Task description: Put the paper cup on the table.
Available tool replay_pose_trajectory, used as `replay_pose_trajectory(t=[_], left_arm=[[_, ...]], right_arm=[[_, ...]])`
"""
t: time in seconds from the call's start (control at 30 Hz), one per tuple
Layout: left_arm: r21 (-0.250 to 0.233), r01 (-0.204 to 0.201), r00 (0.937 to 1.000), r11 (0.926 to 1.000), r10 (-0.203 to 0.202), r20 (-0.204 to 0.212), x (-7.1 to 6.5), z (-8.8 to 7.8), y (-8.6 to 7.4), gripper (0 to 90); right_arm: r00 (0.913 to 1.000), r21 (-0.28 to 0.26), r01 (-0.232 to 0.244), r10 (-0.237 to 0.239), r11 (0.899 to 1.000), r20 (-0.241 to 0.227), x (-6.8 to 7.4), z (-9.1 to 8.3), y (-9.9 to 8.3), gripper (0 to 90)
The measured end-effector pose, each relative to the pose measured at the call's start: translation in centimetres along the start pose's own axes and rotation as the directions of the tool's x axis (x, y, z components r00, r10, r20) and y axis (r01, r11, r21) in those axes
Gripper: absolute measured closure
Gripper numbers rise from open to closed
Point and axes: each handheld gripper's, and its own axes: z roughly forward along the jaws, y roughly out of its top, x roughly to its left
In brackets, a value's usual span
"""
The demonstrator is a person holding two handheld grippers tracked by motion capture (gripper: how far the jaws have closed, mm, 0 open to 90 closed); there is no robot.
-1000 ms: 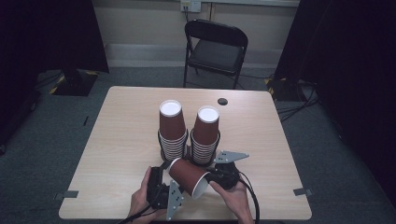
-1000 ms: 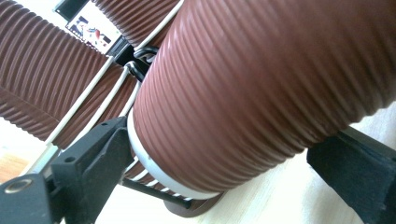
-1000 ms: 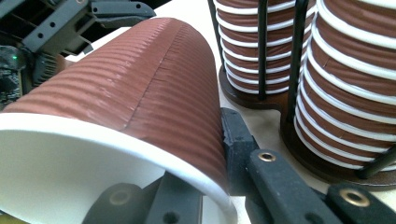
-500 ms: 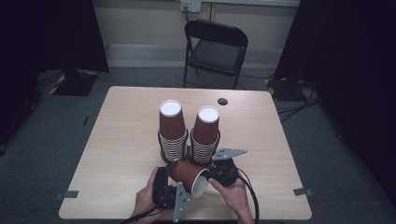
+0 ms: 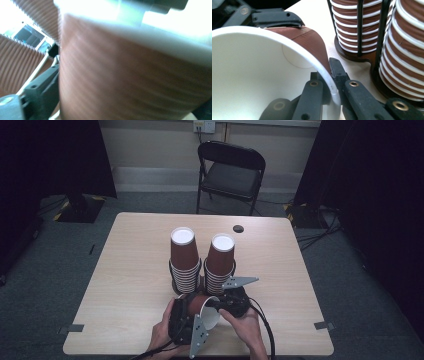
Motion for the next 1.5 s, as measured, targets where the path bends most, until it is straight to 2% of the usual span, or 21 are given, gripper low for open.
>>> replay_pose_trajectory(t=[0.07, 0.23, 0.3, 0.87, 0.93, 1.07, 1.1, 1.17, 1.2, 1.33, 1.4, 1.43, 1.47, 1.5], left_arm=[[-0.006, -0.016, 0.9999, 0.9999, 0.016, 0.004, -0.1, 0.1, 0.3, 4.5], [-0.017, -0.024, 0.9996, 0.9996, 0.024, 0.015, -0.3, 0.0, 0.7, 5.7], [-0.014, -0.039, 0.9992, 0.9991, 0.039, 0.002, -0.4, 0.0, 0.7, 6.2], [-0.003, -0.032, 0.9994, 0.9995, 0.032, 0.014, -0.6, 0.1, 0.7, 7.4], [-0.010, -0.010, 0.9996, 0.9999, 0.010, 0.027, -0.4, 0.2, 0.5, 8.2], [-0.016, 0.010, 0.9996, 0.9998, -0.010, 0.028, -0.2, 0.2, 0.3, 9.3], [-0.027, 0.046, 0.9981, 0.9986, -0.045, 0.041, -0.1, 0.3, 0.2, 9.3], [-0.012, 0.047, 0.9978, 0.9988, -0.047, 0.047, 0.2, 0.4, 0.0, 9.3], [-0.020, 0.070, 0.9962, 0.9973, -0.069, 0.052, 0.3, 0.5, 0.0, 9.4], [-0.025, 0.116, 0.9916, 0.9929, -0.115, 0.060, 0.7, 0.7, -0.3, 9.4], [-0.022, 0.126, 0.9902, 0.9918, -0.124, 0.063, 0.7, 0.7, -0.3, 9.4], [-0.026, 0.140, 0.9883, 0.9897, -0.139, 0.064, 0.9, 0.7, -0.5, 9.4], [-0.033, 0.174, 0.9829, 0.9843, -0.171, 0.067, 1.0, 0.7, -0.7, 9.4], [-0.036, 0.190, 0.9797, 0.9811, -0.188, 0.071, 1.1, 0.7, -0.8, 9.4]], right_arm=[[1.0000, 0.014, 0.002, -0.002, 1.000, -0.004, 0.1, 0.3, 0.2, 87.7], [0.9999, 0.038, -0.001, 0.002, 0.999, -0.015, 0.3, 0.9, 0.2, 88.0], [0.9999, 0.043, -0.002, 0.002, 0.999, -0.011, 0.3, 0.9, 0.2, 88.0], [0.9992, 0.072, -0.030, 0.032, 0.997, -0.024, -0.1, 1.4, 0.0, 87.9], [0.9994, 0.060, -0.029, 0.030, 0.998, -0.014, -0.1, 1.4, -0.1, 87.5], [0.9992, 0.046, -0.037, 0.038, 0.998, -0.014, -0.2, 1.4, -0.2, 87.0], [0.9991, 0.035, -0.039, 0.039, 0.999, -0.014, -0.3, 1.5, -0.3, 85.3], [0.9992, 0.030, -0.036, 0.036, 0.999, -0.018, -0.3, 1.5, -0.3, 83.8], [0.9993, 0.027, -0.035, 0.035, 0.999, -0.014, -0.4, 1.5, -0.4, 82.1], [0.9994, -0.015, -0.033, 0.033, 0.999, -0.006, -0.6, 1.1, -0.4, 79.0], [0.9996, -0.029, -0.028, 0.028, 0.999, -0.007, -0.6, 1.0, -0.5, 77.8], [0.9997, -0.042, -0.023, 0.023, 0.999, 0.002, -0.6, 0.8, -0.5, 75.8], [0.9997, -0.078, -0.016, 0.018, 0.997, 0.015, -0.6, 0.5, -0.7, 74.4], [0.9997, -0.094, -0.015, 0.017, 0.995, 0.017, -0.5, 0.3, -0.8, 73.7]])
